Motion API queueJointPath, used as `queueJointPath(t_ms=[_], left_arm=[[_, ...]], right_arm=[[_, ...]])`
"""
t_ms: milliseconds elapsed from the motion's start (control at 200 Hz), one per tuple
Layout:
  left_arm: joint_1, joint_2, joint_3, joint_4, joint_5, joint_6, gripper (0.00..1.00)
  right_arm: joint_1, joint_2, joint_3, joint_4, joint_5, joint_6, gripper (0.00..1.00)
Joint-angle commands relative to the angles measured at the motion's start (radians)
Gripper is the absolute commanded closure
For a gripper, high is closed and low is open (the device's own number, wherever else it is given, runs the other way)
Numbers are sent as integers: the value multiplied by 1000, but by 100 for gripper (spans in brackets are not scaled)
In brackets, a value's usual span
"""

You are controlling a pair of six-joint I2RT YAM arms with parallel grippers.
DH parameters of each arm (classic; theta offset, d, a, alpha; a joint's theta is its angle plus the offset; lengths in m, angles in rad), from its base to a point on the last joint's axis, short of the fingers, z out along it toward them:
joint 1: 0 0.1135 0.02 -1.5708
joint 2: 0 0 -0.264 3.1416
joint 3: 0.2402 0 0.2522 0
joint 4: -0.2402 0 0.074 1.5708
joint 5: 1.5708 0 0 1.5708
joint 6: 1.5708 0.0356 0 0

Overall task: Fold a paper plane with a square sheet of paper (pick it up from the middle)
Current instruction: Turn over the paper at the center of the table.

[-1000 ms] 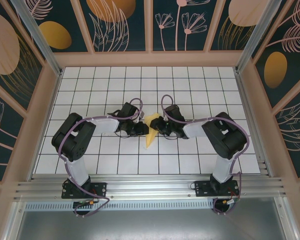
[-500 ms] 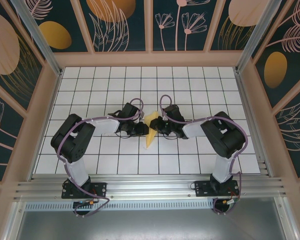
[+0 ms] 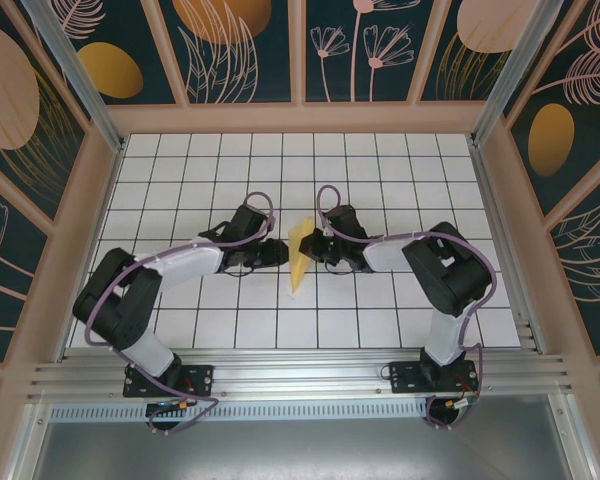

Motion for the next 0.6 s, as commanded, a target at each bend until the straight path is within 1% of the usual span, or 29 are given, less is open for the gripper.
queueJointPath(t_ms=[0, 65, 140, 285, 405, 475, 525, 595], left_arm=[[5, -90, -40, 42, -119, -48, 57], [6, -142, -61, 53, -172, -59, 56], [7, -199, -87, 64, -234, -65, 54], [10, -291, -128, 73, -342, -73, 50], [15, -355, -162, 77, -412, -90, 48], [15, -399, -186, 82, -460, -107, 46], [17, -433, -206, 85, -494, -120, 45], [16, -483, -234, 90, -545, -135, 43]], right_arm=[[8, -96, 73, -197, 117, -84, 95], [17, -134, 116, -346, 210, -132, 95], [35, -168, 186, -529, 351, -177, 94], [62, -154, 342, -897, 626, -183, 94], [108, -55, 496, -1223, 876, -99, 94], [152, 33, 590, -1388, 988, -38, 94], [185, 95, 645, -1459, 1038, -4, 94], [225, 175, 707, -1493, 1052, 3, 94]])
